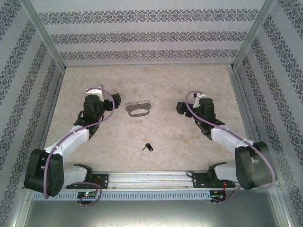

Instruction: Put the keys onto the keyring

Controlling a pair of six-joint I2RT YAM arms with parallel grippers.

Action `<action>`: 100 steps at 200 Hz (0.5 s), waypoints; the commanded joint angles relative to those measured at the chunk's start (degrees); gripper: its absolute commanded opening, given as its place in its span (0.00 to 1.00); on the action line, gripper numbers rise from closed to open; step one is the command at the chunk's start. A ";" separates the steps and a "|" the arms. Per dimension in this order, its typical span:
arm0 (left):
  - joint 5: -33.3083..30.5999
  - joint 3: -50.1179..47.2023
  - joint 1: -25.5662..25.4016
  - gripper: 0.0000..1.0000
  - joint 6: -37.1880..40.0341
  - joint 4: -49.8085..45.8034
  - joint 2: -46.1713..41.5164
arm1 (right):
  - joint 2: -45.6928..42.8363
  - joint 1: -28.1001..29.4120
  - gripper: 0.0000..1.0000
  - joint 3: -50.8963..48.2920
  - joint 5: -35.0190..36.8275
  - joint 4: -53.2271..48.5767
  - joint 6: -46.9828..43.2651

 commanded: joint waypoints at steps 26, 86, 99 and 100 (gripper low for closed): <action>5.33 -0.69 -0.65 1.00 -6.51 -2.55 0.17 | 10.64 6.14 0.80 9.19 -2.74 -0.38 3.40; 7.94 1.24 -1.57 1.00 -6.77 -4.76 2.70 | 30.34 9.26 0.72 24.76 -9.72 0.43 6.18; 7.91 1.64 -1.89 1.00 -6.66 -4.85 3.40 | 33.49 9.73 0.70 27.41 -10.64 0.30 6.67; 7.89 1.72 -1.97 1.00 -6.65 -4.90 3.49 | 33.72 9.73 0.70 27.68 -10.68 0.32 6.72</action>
